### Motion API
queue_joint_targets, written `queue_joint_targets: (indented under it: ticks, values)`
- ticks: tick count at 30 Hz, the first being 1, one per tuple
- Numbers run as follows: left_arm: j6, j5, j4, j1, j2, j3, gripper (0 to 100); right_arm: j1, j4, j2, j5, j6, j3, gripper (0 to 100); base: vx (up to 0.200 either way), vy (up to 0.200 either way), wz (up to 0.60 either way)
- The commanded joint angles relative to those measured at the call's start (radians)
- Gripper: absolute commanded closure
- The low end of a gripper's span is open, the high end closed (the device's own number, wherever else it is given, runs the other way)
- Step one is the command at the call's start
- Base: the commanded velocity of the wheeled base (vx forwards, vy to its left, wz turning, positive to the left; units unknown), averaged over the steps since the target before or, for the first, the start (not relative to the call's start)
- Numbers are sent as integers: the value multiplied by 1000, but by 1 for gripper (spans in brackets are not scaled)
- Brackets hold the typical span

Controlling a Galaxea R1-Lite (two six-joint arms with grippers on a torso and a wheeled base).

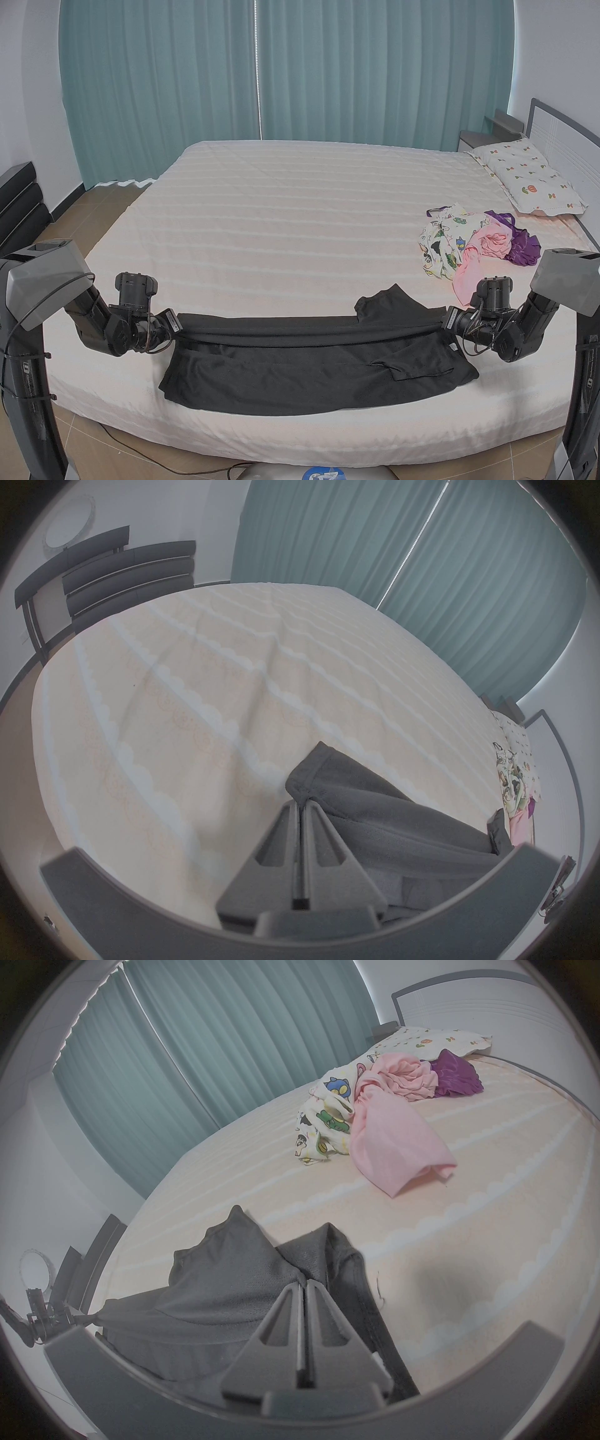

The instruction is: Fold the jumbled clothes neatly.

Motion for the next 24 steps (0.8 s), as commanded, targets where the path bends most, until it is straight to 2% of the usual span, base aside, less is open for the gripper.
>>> queue_joint_targets:
  ticks: [1,9,10,11,12,21,24]
  values:
    - [1,-2,-12,-2,5,40,100,2,-15,2,1,-5,35,100,0,0,0]
    - [-1,-5,-12,-11,9,58,100,8,-41,10,1,-5,60,100,0,0,0]
    - [-1,-5,-12,-16,9,60,100,8,-41,10,1,-5,63,0,0,0,0]
    - [-1,-5,-12,-20,9,60,100,11,-42,10,1,-3,63,0,0,0,0]
    - [-1,-5,-13,-24,9,63,0,11,-42,10,1,-3,63,0,0,0,0]
    - [-15,-2,-33,-30,-1,66,0,-12,-77,-62,1,15,95,0,0,0,0]
    - [-58,-3,-38,-19,-37,76,0,-27,-64,-134,10,22,95,0,0,0,0]
